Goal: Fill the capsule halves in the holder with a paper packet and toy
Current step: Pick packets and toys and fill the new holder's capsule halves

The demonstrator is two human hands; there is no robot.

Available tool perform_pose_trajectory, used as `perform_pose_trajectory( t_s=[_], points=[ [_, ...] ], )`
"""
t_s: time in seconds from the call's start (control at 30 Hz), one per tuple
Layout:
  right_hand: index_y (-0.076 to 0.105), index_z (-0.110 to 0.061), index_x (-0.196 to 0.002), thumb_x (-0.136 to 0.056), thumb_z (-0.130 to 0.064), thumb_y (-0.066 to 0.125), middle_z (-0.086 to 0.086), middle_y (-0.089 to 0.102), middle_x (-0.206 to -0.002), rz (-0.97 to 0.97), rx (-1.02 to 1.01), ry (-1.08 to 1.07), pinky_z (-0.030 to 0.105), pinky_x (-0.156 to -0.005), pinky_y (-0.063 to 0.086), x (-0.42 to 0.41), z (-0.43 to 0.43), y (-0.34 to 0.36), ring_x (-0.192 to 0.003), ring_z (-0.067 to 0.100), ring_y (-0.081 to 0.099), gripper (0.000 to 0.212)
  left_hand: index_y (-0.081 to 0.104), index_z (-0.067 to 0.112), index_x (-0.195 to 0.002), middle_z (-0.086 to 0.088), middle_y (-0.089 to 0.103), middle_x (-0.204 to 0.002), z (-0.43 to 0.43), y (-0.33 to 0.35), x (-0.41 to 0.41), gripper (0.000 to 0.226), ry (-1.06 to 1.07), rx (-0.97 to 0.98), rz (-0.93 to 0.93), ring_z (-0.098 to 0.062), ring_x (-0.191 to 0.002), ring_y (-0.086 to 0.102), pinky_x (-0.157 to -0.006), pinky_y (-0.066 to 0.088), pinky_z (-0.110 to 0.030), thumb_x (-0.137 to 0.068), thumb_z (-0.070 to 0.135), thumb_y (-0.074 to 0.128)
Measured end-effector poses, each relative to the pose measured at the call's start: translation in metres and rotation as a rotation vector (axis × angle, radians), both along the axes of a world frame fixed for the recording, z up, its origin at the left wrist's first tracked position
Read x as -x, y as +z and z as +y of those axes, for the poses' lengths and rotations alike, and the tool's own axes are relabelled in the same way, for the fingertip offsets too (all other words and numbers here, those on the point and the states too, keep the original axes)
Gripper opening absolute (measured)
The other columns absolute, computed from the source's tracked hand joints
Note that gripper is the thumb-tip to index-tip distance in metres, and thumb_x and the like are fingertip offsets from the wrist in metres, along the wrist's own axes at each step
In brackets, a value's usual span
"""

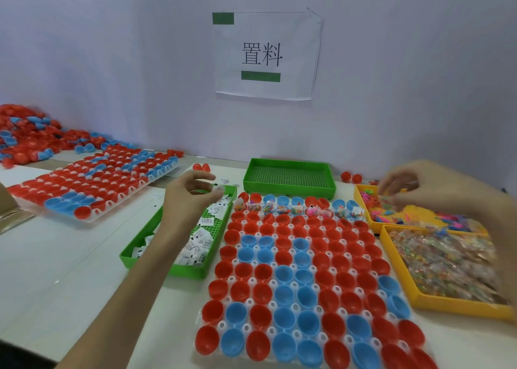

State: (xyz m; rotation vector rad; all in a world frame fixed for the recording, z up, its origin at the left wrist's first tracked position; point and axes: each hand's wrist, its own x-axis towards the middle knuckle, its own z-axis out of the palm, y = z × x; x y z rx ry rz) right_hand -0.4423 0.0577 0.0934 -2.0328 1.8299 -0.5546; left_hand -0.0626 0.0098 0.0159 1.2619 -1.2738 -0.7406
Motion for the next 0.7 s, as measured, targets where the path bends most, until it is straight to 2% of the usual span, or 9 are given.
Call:
perform_pose_trajectory(
  t_s=[0.1,0.17,0.23,0.37,0.43,0.5,0.7],
  points=[
    [0.075,-0.034,-0.093,-0.080,-0.012,0.079,-0.001,0.076,-0.089,-0.294,0.122,0.240,0.011,-0.069,0.050,-0.045,0.023,0.028,-0.078,0.012,0.075,0.026,0.073,0.025,-0.096,0.000,0.069,-0.083,0.051,0.026,0.023,0.030,-0.141,0.093,0.194,-0.011,-0.073,0.067,-0.067,0.054,-0.023,-0.070,0.018,0.086],
    [0.075,-0.027,-0.097,-0.077,-0.013,0.078,0.006,0.076,-0.088,-0.472,0.169,0.400,0.015,-0.071,0.054,-0.071,0.033,0.038,-0.076,0.022,0.076,0.025,0.073,0.026,-0.095,0.005,0.068,-0.079,0.086,0.039,0.035,0.034,-0.219,0.151,0.302,-0.010,-0.071,0.066,-0.065,0.054,-0.019,-0.063,0.025,0.086],
    [0.074,-0.021,-0.098,-0.076,-0.012,0.076,0.009,0.076,-0.087,-0.557,0.197,0.485,0.019,-0.070,0.056,-0.092,0.039,0.040,-0.072,0.027,0.076,0.024,0.073,0.030,-0.090,0.008,0.068,-0.076,0.114,0.045,0.046,0.036,-0.242,0.186,0.398,-0.008,-0.069,0.065,-0.066,0.054,-0.017,-0.057,0.029,0.086],
    [0.072,-0.024,-0.097,-0.081,0.001,0.077,0.001,0.077,-0.087,-0.531,0.227,0.515,0.020,-0.071,0.057,-0.122,0.041,0.034,-0.075,0.020,0.076,0.030,0.073,0.030,-0.084,0.010,0.061,-0.065,0.148,0.039,0.069,0.037,-0.216,0.212,0.424,-0.002,-0.061,0.060,-0.060,0.052,-0.016,-0.053,0.023,0.091],
    [0.073,-0.027,-0.097,-0.081,-0.003,0.078,-0.002,0.077,-0.088,-0.495,0.203,0.550,0.022,-0.074,0.059,-0.133,0.045,0.030,-0.078,0.017,0.076,0.029,0.073,0.029,-0.083,0.010,0.060,-0.063,0.154,0.037,0.076,0.034,-0.204,0.232,0.391,-0.003,-0.059,0.059,-0.059,0.054,-0.018,-0.055,0.021,0.091],
    [0.073,-0.028,-0.096,-0.079,-0.008,0.076,-0.003,0.076,-0.090,-0.477,0.191,0.583,0.025,-0.078,0.059,-0.139,0.049,0.029,-0.081,0.017,0.076,0.027,0.073,0.030,-0.083,0.008,0.062,-0.063,0.156,0.037,0.079,0.029,-0.178,0.240,0.357,-0.003,-0.058,0.060,-0.057,0.053,-0.018,-0.058,0.023,0.086],
    [0.073,-0.027,-0.097,-0.083,-0.002,0.074,-0.005,0.076,-0.093,-0.396,0.146,0.637,0.030,-0.085,0.060,-0.142,0.061,0.032,-0.086,0.015,0.075,0.028,0.070,0.031,-0.087,0.002,0.067,-0.073,0.154,0.034,0.077,0.035,-0.041,0.215,0.311,-0.006,-0.057,0.065,-0.058,0.053,-0.015,-0.058,0.023,0.086]
  ],
)
